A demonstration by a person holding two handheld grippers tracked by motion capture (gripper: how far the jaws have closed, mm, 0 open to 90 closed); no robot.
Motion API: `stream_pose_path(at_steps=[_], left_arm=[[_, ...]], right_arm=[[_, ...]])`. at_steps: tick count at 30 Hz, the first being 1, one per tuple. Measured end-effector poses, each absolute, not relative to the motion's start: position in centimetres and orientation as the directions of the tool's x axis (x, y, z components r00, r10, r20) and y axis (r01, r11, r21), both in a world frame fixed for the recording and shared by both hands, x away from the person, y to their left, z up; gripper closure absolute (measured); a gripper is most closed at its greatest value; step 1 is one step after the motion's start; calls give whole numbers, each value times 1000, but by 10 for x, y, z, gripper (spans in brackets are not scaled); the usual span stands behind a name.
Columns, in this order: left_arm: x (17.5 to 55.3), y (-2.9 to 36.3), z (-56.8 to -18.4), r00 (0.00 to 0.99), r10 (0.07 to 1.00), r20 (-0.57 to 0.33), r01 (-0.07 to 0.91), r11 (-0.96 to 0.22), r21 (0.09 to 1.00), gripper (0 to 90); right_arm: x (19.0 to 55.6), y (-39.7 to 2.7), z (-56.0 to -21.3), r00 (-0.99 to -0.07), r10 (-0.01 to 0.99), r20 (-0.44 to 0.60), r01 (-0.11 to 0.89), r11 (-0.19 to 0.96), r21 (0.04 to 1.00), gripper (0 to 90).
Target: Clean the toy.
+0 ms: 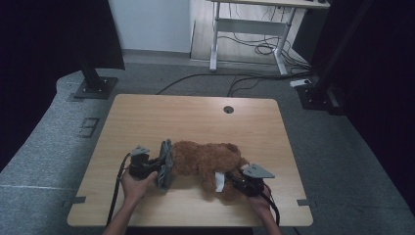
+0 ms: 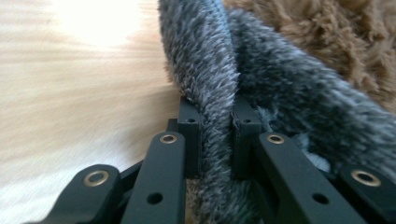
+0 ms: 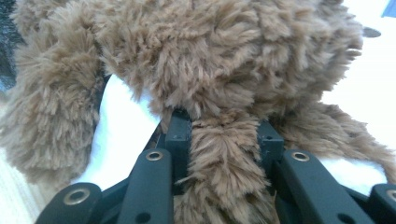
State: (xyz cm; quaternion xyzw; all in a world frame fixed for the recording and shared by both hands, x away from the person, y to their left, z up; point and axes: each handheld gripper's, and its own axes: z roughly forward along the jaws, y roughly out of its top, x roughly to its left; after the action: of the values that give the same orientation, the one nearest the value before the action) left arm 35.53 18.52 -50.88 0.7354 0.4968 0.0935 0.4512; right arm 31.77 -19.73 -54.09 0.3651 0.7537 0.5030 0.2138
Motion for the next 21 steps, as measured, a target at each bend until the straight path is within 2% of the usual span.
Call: stream_pose_path(at_steps=[6, 9, 12, 16, 21], left_arm=[[368, 173, -498, 494, 815, -305, 634, -98, 767, 781], [361, 177, -475, 515, 805, -295, 577, -71, 813, 780], [356, 165, -446, 577, 774, -262, 523, -104, 846, 778], [359, 123, -419, 654, 725, -213, 478, -179, 860, 778], [369, 48, -416, 722, 670, -173, 461, -280, 842, 778]], right_arm=[[327, -205, -542, -609, 792, 37, 342, 220, 914, 675], [327, -207, -544, -618, 785, 41, 340, 220, 915, 675], [328, -206, -543, -626, 779, 33, 332, 228, 916, 675], [328, -207, -544, -626, 779, 40, 335, 222, 916, 674], [328, -207, -544, -629, 777, 42, 333, 220, 917, 674]])
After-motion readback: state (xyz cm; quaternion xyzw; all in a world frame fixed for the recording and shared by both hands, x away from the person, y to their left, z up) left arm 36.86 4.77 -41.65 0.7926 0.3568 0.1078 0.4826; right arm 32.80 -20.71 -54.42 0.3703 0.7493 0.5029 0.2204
